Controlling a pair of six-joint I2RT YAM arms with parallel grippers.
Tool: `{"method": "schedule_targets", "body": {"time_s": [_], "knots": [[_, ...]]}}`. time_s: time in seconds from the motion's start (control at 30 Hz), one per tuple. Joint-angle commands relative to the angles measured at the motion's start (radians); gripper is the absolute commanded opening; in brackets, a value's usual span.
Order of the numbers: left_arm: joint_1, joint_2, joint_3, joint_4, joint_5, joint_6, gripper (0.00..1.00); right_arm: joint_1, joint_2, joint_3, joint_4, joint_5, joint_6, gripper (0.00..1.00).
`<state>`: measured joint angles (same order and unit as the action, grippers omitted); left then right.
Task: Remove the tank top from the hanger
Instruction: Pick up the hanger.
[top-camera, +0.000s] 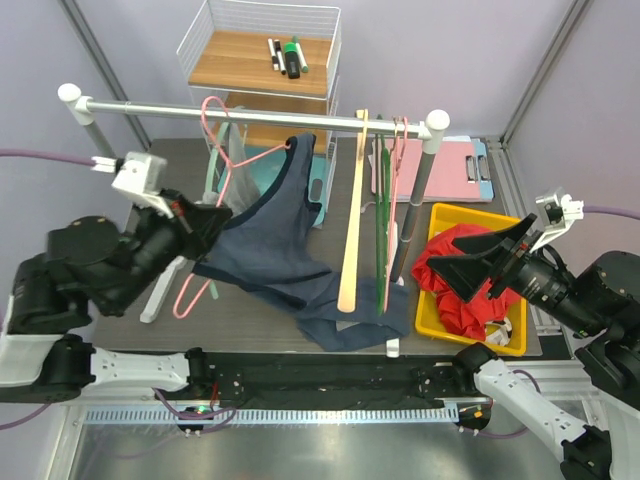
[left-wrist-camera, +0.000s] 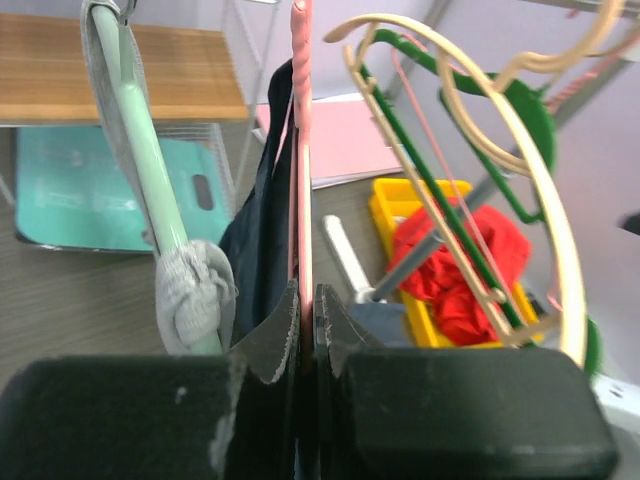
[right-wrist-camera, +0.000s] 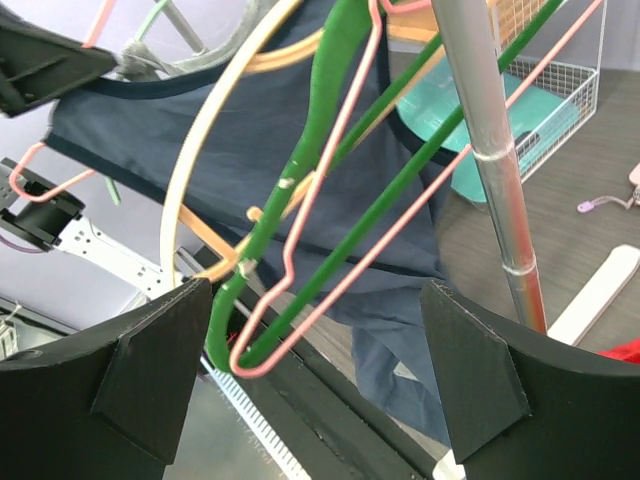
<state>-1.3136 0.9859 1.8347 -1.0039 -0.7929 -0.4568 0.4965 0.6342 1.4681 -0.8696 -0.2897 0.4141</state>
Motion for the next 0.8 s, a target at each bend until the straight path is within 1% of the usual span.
{"method": "schedule_targets", "body": {"time_s": [0.0, 0.07, 0.27, 0.4, 0.53, 0.6, 0.77], "knots": [[0.001, -0.101, -0.032, 0.067, 0.173, 0.021, 0.00, 0.005, -0.030, -0.037, 0.023, 0.029, 0.018, 0.91], [0.001, -0.137, -0.052, 0.045, 0.234, 0.021, 0.00, 0.005, -0.040, -0.060, 0.024, 0.034, 0.028, 0.91], [0.001, -0.219, -0.121, 0.001, 0.293, 0.012, 0.00, 0.005, -0.090, -0.132, 0.020, 0.058, 0.054, 0.91], [0.001, -0.272, -0.173, -0.009, 0.421, 0.018, 0.00, 0.005, -0.117, -0.189, 0.014, 0.064, 0.071, 0.91], [0.001, -0.303, -0.236, -0.028, 0.469, -0.002, 0.00, 0.004, -0.151, -0.262, 0.017, 0.067, 0.092, 0.91], [0.001, -0.320, -0.291, -0.024, 0.483, -0.011, 0.00, 0.005, -0.168, -0.316, 0.018, 0.075, 0.106, 0.92], [0.001, -0.389, -0.403, 0.042, 0.567, -0.031, 0.00, 0.005, -0.234, -0.465, 0.047, 0.095, 0.141, 0.93]]}}
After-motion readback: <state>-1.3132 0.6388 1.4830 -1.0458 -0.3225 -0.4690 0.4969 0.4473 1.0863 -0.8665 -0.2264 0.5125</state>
